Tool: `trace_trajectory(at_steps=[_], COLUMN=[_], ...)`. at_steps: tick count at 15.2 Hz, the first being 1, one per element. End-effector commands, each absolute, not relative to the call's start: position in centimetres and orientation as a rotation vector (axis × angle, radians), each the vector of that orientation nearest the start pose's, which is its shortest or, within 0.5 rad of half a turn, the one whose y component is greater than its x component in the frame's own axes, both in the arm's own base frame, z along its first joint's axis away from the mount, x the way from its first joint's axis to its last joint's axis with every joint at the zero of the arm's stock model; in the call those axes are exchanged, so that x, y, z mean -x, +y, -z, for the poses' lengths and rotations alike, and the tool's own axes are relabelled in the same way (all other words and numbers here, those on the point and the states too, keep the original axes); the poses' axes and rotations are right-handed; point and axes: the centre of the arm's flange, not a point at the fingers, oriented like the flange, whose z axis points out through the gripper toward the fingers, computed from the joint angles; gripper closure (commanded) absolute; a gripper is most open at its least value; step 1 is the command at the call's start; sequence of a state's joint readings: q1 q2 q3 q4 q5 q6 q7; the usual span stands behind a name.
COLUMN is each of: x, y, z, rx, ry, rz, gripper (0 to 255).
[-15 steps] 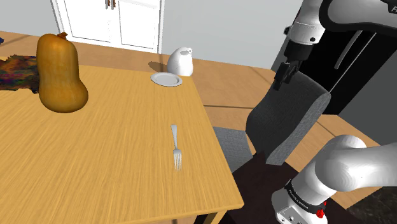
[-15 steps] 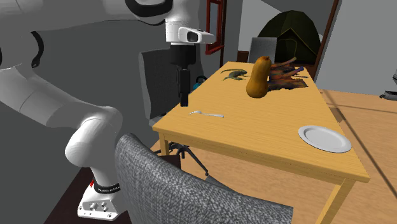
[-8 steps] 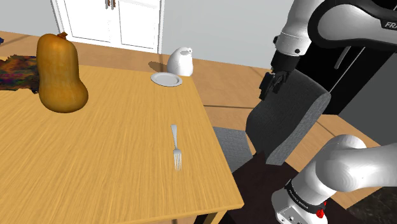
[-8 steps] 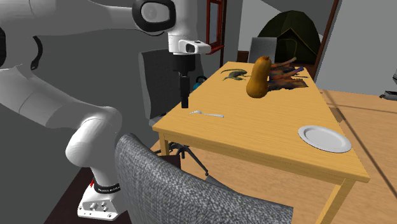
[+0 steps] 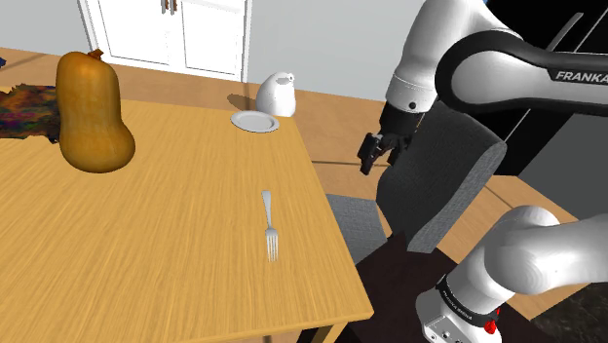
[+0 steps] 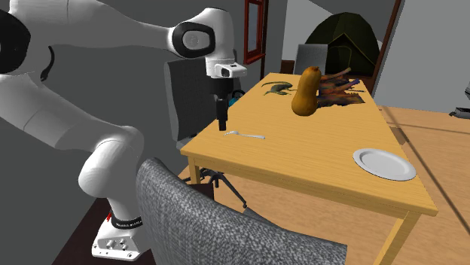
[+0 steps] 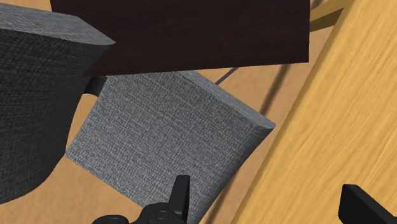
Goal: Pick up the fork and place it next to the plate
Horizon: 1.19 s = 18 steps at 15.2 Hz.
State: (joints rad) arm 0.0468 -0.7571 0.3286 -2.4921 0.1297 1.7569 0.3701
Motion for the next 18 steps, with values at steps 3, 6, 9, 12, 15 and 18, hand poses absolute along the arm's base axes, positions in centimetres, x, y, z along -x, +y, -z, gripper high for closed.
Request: trace_trajectory(at_steps=[3,6,9,12,15,18], x=[-31.4,-32.5,-33.7,-35.0,-36.5,-38.2], y=[19.0,22.2,25.4,28.5,31.6,34.6], z=[-49.3,-47.5,-45.7,-43.9,-42.2,-40.5], rx=[3.21,3.195,3.179,3.161,3.141,3.12], ry=[0.269,0.339,0.408,0.477,0.545,0.612], rz=[0.083,0.109,0.135,0.16,0.186,0.211], gripper=[0,0,0,0,0,0])
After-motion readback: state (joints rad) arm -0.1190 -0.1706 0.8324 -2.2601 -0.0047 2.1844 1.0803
